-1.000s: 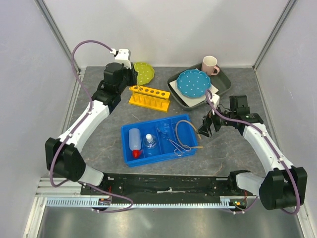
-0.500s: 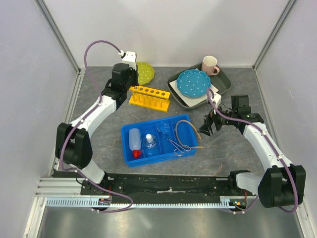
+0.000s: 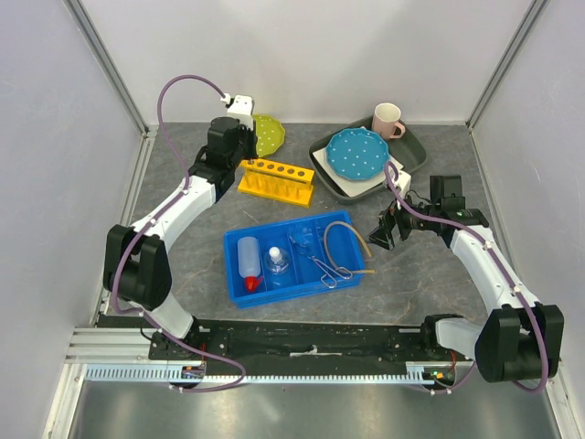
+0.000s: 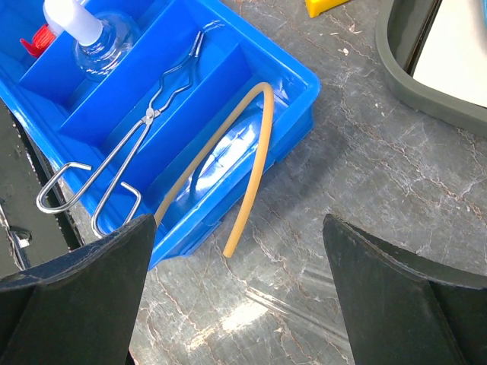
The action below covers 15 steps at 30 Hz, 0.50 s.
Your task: Organize the chemistry lab equipment
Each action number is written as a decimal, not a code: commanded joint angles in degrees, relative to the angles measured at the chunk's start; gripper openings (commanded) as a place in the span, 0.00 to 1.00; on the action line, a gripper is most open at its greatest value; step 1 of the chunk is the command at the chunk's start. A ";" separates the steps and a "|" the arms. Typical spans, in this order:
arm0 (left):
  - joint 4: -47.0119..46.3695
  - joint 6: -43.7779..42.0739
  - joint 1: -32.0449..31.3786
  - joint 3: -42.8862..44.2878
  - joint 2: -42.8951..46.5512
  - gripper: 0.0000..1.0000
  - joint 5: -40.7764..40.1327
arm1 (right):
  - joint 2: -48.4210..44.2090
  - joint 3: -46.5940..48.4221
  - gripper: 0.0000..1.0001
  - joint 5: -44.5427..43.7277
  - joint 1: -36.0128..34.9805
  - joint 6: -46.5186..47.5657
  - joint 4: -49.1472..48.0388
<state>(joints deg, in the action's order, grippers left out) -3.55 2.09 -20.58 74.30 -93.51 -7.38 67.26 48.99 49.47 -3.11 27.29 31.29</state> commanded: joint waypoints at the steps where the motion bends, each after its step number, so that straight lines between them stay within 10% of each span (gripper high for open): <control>1: -3.48 -1.82 0.36 -0.30 -0.44 0.13 -0.09 | 0.41 0.14 0.98 2.29 0.39 1.45 -1.49; 15: -3.57 -1.65 0.54 -1.70 -1.67 0.13 -0.27 | 0.76 0.14 0.98 2.65 1.00 1.45 -1.32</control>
<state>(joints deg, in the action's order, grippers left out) -3.55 2.09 -20.32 72.99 -94.83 -7.38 67.61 48.99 49.65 -2.55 27.29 31.29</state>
